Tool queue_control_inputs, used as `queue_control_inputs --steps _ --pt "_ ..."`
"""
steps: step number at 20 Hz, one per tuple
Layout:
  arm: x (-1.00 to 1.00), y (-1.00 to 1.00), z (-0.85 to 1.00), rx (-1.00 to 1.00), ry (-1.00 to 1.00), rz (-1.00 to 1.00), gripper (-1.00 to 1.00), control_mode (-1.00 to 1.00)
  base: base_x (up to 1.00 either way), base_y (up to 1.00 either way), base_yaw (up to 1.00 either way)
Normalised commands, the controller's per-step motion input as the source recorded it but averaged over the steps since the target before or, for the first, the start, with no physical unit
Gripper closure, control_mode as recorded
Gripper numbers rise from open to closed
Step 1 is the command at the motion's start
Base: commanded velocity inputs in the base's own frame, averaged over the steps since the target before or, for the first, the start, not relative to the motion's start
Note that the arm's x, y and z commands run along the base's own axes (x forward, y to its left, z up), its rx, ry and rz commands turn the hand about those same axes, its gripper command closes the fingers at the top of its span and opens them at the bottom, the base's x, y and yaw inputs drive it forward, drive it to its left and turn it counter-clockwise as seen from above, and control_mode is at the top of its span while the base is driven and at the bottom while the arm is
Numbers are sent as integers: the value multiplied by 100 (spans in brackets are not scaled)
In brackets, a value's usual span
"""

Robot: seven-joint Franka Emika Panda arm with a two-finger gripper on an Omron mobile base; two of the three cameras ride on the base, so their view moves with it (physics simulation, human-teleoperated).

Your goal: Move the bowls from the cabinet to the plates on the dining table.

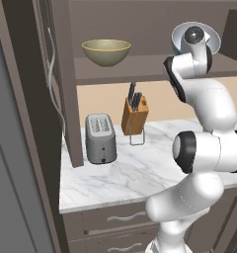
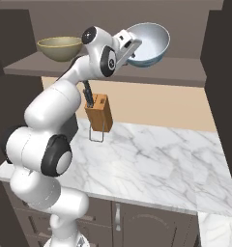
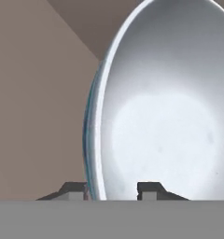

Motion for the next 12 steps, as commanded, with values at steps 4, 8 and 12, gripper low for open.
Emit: queue_control_inputs --steps 4,8,12 --pt "6 0 -35 -1 10 0 100 -100 0 0 0" --pt "0 0 -19 -4 6 0 100 -100 0 0 0" --pt "-22 0 -8 -1 2 3 100 -100 0 0 0"
